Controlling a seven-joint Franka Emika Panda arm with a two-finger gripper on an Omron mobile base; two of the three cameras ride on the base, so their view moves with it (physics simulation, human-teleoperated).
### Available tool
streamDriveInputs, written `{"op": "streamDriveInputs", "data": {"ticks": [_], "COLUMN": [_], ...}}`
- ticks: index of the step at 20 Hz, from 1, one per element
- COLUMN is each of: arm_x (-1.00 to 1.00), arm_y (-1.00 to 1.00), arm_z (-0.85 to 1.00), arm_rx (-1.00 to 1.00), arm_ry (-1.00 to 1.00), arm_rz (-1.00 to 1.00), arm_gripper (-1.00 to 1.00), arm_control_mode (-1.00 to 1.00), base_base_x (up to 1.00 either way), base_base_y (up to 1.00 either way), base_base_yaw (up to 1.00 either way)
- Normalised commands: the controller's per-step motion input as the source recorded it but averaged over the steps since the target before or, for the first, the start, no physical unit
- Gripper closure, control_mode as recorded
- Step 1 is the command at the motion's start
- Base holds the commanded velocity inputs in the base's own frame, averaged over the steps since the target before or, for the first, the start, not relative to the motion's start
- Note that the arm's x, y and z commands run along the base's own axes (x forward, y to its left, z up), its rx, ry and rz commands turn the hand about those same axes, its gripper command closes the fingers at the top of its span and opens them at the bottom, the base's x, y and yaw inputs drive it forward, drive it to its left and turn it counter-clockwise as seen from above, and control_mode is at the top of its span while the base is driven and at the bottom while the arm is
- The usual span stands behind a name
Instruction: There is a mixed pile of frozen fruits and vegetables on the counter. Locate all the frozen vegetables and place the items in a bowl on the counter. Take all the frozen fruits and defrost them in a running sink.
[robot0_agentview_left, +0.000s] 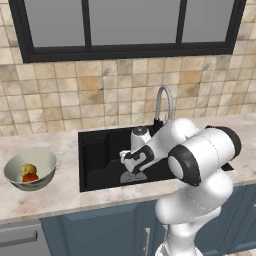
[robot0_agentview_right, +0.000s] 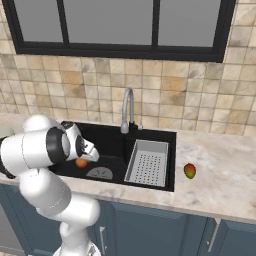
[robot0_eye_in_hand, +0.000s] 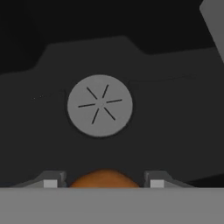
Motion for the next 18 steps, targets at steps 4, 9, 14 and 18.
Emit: {"op": "streamDriveInputs", "data": {"ticks": [4,9,14,18], "arm_x": [0.35,0.28,0.29,0.38], "arm_y": [0.0,0.0,0.0,0.0], "arm_z": [-0.45,-0.27,-0.2,-0.3], "arm_rx": [0.0,0.0,0.0,0.0], "arm_ry": [0.0,0.0,0.0,0.0], "arm_rz": [0.0,0.0,0.0,0.0], "arm_gripper": [1.0,1.0,1.0,1.0], "arm_control_mode": [-1.0,-1.0,-1.0,-1.0], "base_base_x": [0.0,0.0,0.0,0.0], "base_base_y": [0.0,0.0,0.0,0.0], "base_base_yaw": [0.0,0.0,0.0,0.0]}}
